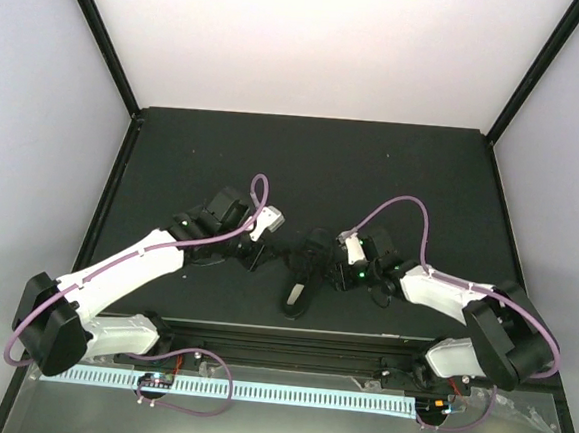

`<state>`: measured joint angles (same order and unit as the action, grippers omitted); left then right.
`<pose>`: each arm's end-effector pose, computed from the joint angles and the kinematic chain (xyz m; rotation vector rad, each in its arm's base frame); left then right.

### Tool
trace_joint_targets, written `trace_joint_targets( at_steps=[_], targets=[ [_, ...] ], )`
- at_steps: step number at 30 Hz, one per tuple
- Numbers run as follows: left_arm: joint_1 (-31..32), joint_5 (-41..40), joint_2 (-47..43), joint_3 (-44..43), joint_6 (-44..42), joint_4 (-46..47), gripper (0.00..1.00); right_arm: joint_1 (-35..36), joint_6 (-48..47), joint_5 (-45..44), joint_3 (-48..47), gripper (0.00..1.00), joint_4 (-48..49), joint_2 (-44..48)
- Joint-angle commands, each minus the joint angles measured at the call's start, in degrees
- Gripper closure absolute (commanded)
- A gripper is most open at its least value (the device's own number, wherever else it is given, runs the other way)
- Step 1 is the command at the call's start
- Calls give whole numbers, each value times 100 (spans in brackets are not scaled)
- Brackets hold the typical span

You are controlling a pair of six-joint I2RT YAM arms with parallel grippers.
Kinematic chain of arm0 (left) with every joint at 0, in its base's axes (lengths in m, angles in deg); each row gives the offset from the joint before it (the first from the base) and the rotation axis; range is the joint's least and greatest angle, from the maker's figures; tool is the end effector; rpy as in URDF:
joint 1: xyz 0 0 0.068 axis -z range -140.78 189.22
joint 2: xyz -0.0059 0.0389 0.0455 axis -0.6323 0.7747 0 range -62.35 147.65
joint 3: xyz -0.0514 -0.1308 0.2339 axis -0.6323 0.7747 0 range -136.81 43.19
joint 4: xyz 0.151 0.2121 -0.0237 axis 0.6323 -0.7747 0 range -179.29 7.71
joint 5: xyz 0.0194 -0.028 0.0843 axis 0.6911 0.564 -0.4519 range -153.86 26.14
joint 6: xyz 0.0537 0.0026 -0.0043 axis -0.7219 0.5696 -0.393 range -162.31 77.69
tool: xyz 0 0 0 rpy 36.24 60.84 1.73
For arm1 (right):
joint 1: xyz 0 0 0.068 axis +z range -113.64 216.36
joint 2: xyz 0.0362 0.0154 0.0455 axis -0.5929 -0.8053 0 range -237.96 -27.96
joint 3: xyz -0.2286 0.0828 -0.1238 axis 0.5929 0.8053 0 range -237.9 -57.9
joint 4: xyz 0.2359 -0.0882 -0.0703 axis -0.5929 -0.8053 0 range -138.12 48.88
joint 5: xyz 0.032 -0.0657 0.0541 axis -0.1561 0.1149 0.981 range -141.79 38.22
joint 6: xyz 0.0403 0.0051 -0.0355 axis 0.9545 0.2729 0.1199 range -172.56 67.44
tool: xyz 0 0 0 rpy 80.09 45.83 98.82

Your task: Tie the shoes

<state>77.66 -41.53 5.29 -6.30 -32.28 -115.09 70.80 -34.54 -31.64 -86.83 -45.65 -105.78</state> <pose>0.1783 -0.1588 0.2554 0.7993 2.4299 -0.8308 0.1866 0.1427 0.1402 -0.5239 2.5595 0.7967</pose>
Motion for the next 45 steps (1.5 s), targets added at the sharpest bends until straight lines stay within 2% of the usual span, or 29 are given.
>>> trace_joint_targets(
  at_steps=[1, 10, 20, 24, 26, 29, 33, 40, 45],
  targets=[
    [-131, 170, -62, -281, 8, -2, 98, 37, -52, 13, -60, 54, 210, -110],
    [-445, 1416, -177, -320, 592, 616, 98, 37, 264, -207, 142, 97, 266, 128],
    [-841, 2997, -430, 202, 1315, 1528, 98, 7, 1184, -1221, 177, 98, -226, 377],
    [-992, 3392, -543, 282, 1469, 1626, 98, -29, 1419, -1422, 178, 98, -326, 381],
    [-1057, 3270, -538, 207, 1177, 1267, 99, -42, 1521, -1531, 149, 98, -408, 394],
    [-1218, 2662, -552, 119, 750, 484, 98, -79, 1757, -1836, 133, 98, -631, 525],
    [-1498, 1282, -529, 342, 606, 174, 99, -184, 2179, -2217, 155, 98, -971, 901],
    [-1909, -346, -474, 1373, 1331, 1374, 98, -527, 3117, -2716, 449, 98, -1608, 2099],
    [-2194, -756, -399, 1851, 1431, 1805, 98, -951, 3694, -2968, 716, 98, -2183, 3338]
  ],
)
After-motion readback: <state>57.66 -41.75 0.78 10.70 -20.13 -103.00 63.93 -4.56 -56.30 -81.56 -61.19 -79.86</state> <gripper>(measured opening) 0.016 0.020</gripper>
